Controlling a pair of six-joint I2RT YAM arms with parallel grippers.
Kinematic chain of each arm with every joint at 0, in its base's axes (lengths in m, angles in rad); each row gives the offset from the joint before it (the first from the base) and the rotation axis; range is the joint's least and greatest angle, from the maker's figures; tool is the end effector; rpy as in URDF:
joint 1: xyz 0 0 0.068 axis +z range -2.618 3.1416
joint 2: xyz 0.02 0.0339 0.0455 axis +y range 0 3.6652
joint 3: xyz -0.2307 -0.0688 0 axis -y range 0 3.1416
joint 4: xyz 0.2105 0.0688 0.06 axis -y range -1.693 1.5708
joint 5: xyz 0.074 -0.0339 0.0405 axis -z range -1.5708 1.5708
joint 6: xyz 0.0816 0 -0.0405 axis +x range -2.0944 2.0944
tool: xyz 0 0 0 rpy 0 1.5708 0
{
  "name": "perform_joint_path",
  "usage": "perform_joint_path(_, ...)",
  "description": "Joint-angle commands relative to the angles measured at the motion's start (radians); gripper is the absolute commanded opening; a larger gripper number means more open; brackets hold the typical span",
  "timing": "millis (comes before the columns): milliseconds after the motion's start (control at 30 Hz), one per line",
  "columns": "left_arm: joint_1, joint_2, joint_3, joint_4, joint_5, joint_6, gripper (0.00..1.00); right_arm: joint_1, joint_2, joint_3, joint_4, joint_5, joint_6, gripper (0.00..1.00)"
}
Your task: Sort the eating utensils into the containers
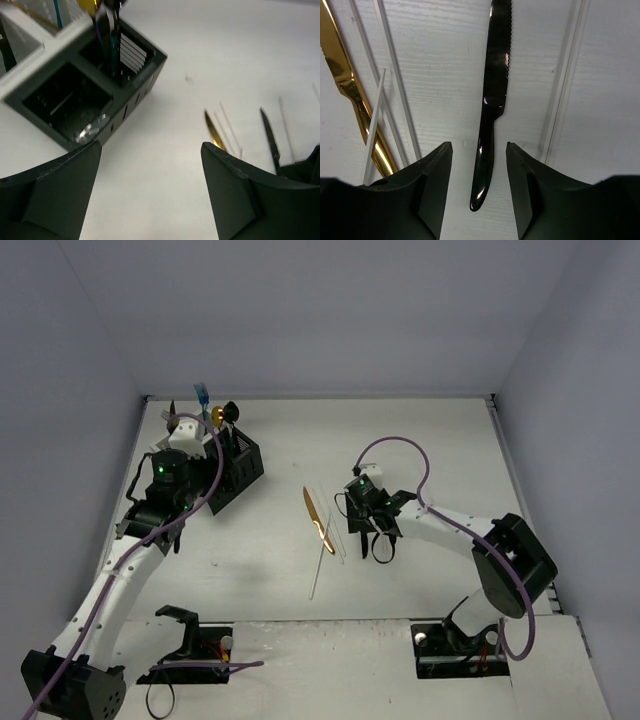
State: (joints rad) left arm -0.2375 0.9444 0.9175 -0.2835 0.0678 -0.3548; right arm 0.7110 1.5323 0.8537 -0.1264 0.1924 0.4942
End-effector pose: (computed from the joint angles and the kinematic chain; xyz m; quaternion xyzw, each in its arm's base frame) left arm 0.2366 -0.0630 0.3072 -0.0274 0.8072 -0.1981 0.5553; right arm 0.2522 0.1966 0.1475 -0.0642 0.9218 0.1374 0.3569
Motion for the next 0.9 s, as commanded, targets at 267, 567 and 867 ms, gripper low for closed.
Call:
perform_joint_path(267,-0.025,-0.084,-0.043,0.006,0.032,0.060,0.78,-0.030,0.140,0.061,-0.001,-0.028,0.038,0.37)
perform_joint_path(567,-0.022,-0.096,-0.039,-0.005,0.030,0.064,0.78,-0.041,0.199,0.064,0.000,-0.058,0.028,0.01)
perform_joint_path(867,-0.064,-0.030,-0.015,0.067,0.232,-0.056,0.78,-0.016,-0.040,0.172,0.002,-0.016,-0.177,0.00)
